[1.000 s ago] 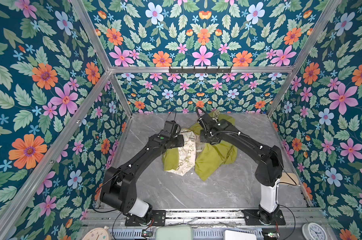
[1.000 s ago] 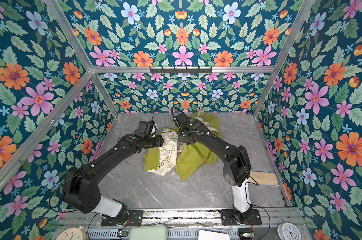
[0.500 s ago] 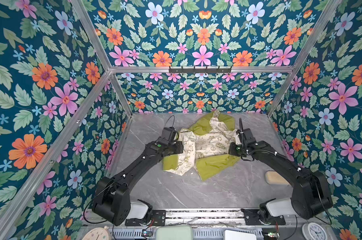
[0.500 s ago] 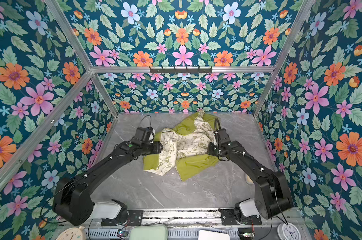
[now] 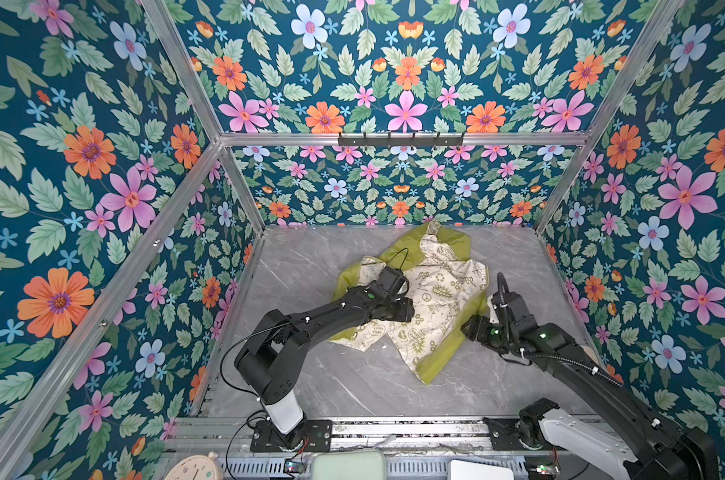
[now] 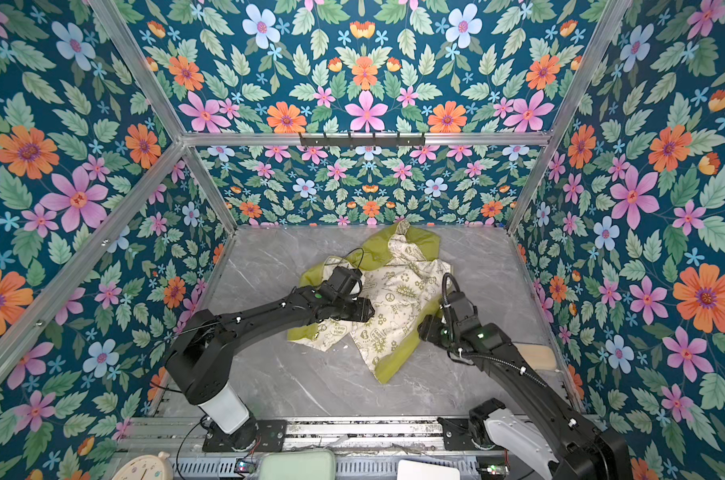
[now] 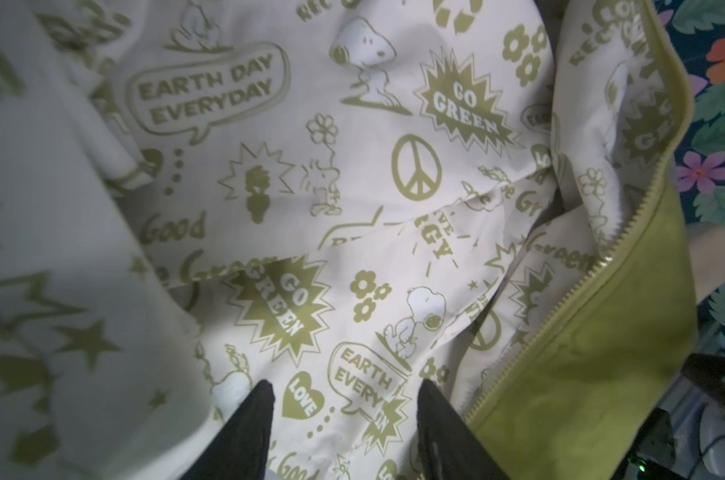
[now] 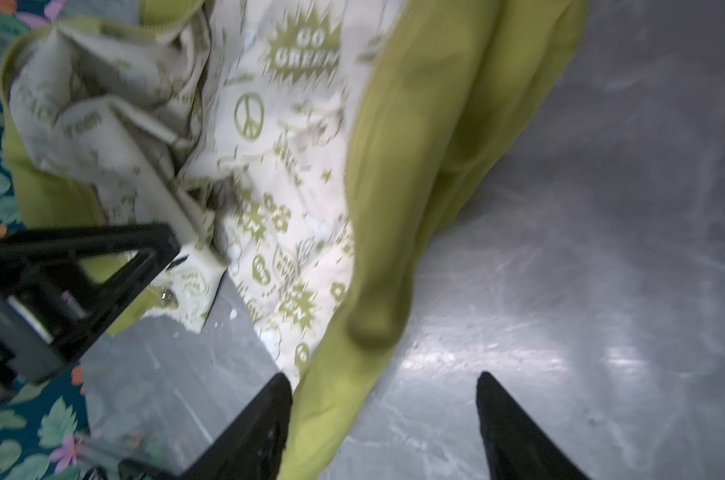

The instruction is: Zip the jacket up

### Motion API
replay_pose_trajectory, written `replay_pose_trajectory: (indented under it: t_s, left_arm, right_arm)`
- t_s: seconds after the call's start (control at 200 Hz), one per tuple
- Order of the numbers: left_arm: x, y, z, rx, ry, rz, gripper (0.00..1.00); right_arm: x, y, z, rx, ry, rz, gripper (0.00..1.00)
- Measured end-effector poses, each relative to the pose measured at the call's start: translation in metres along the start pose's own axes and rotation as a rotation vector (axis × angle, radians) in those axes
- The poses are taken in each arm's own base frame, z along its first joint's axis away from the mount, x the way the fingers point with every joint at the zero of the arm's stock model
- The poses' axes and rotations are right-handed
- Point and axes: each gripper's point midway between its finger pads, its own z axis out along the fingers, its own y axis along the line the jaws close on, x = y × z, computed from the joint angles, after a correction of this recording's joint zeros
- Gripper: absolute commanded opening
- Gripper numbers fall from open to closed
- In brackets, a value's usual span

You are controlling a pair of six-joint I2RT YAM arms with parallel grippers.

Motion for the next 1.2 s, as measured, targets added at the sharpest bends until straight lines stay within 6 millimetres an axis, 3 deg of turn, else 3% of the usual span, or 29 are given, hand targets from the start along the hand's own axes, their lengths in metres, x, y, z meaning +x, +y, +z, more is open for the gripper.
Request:
replay_pose_trajectory:
  t_s: [0.115,0.29,0.445,0.545,0.635,0.74,0.85,0.945,1.015,1.07,1.13,1.175,1.2]
  left_arm:
    - [0.007,0.005,0.001,-0.006,0.008,-0.024,0.57]
    - [0.0,0.005,-0.02,0.01,-0.04,-0.032,0.59]
    - [-0.008,0.017,-0.04,0.012,-0.095,-0.077,0.59]
    - [-0.007,0.03,-0.057,0.033,-0.129,-0.121,0.59]
    - [-0.008,0.046,-0.077,0.055,-0.173,-0.177,0.59]
    - [-0.017,0.058,-0.105,0.092,-0.251,-0.235,0.6]
    - [-0.027,0.063,-0.136,0.157,-0.345,-0.273,0.61]
    - [-0.031,0.067,-0.157,0.197,-0.401,-0.3,0.64]
    - [-0.037,0.071,-0.17,0.198,-0.444,-0.306,0.65]
    - [-0.039,0.072,-0.174,0.197,-0.454,-0.309,0.64]
    - [-0.038,0.076,-0.172,0.184,-0.443,-0.322,0.63]
    - [-0.034,0.08,-0.167,0.17,-0.426,-0.332,0.63]
    - [-0.031,0.083,-0.164,0.16,-0.416,-0.336,0.63]
  right_arm:
    - [0.02,0.006,0.015,0.028,0.063,0.006,0.72]
    - [0.034,-0.014,0.045,0.148,0.124,0.058,0.64]
    - [0.037,-0.008,0.066,0.152,0.169,0.07,0.25]
    - [0.033,0.008,0.071,0.111,0.178,0.061,0.09]
    - [0.023,0.032,0.068,0.047,0.172,0.045,0.0]
    - [-0.007,0.088,0.057,-0.087,0.143,-0.025,0.0]
    - [-0.038,0.156,0.032,-0.248,0.1,-0.135,0.0]
    - [-0.055,0.196,0.011,-0.352,0.069,-0.233,0.0]
    - [-0.066,0.219,0.009,-0.399,0.054,-0.327,0.0]
    - [-0.071,0.225,0.021,-0.402,0.05,-0.395,0.0]
    - [-0.07,0.211,0.053,-0.356,0.093,-0.429,0.0]
    - [-0.068,0.187,0.082,-0.299,0.145,-0.422,0.17]
    - [-0.068,0.168,0.097,-0.252,0.173,-0.396,0.21]
